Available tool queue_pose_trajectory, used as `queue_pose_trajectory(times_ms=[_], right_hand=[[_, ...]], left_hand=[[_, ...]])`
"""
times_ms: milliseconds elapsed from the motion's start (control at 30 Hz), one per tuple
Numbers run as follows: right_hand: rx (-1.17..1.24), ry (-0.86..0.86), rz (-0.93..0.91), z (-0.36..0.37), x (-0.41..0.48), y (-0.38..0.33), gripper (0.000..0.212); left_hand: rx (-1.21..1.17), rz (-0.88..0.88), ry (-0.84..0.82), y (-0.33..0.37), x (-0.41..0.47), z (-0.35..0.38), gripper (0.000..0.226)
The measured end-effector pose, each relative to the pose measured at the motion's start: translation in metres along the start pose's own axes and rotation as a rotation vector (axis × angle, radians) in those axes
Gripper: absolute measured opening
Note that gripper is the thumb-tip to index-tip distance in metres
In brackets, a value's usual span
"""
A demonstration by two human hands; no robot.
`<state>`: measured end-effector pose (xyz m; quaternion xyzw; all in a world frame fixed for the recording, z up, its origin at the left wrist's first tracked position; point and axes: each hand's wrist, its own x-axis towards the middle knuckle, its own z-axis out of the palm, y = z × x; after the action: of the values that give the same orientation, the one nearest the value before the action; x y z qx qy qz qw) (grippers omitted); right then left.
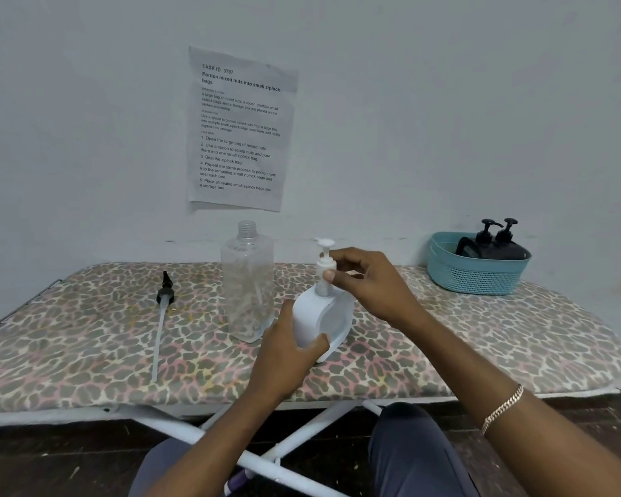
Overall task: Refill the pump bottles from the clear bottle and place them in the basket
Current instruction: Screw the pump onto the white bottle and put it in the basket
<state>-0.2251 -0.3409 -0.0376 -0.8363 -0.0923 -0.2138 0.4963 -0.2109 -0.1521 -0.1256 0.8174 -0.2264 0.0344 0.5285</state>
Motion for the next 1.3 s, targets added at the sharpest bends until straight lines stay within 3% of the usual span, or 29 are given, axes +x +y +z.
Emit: queue_pose_trajectory(times_ms=[167, 333, 467, 567, 733, 867, 1000, 1200, 1300], right_hand=[[-0.021, -0.002, 0.060, 0.010, -0.010, 0.012, 0.029], [0.077, 0.099, 0.127, 0.020, -0.016, 0.016, 0.023], [0.072, 0.136, 0.122, 0.028, -0.016, 0.015, 0.036], [0.065, 0.073, 0.136, 0.024, -0.015, 0.012, 0.031], [0.258, -0.102, 0.165, 0.009, -0.010, 0.008, 0.028], [0.277, 0.027, 0.160, 0.016, -0.012, 0.008, 0.025], [0.080, 0.098, 0.128, 0.029, -0.013, 0.010, 0.035], [0.229, -0.137, 0.141, 0.007, -0.010, 0.010, 0.028], [0.269, -0.105, 0.152, 0.003, -0.009, 0.009, 0.025]], left_hand=[[-0.016, 0.007, 0.009, -0.001, 0.000, 0.000, 0.062], [-0.014, 0.016, 0.006, -0.002, 0.001, 0.000, 0.061], [-0.013, 0.022, 0.003, -0.004, 0.000, 0.001, 0.059], [-0.017, 0.022, 0.004, -0.004, 0.001, 0.001, 0.059], [0.005, 0.032, 0.016, -0.006, 0.002, 0.002, 0.052], [-0.001, 0.043, 0.016, -0.006, 0.002, 0.002, 0.056], [0.004, 0.059, 0.016, -0.006, 0.001, 0.002, 0.056], [-0.002, 0.044, 0.017, -0.005, 0.001, 0.001, 0.058], [0.001, 0.036, 0.011, -0.006, 0.001, 0.001, 0.067]])
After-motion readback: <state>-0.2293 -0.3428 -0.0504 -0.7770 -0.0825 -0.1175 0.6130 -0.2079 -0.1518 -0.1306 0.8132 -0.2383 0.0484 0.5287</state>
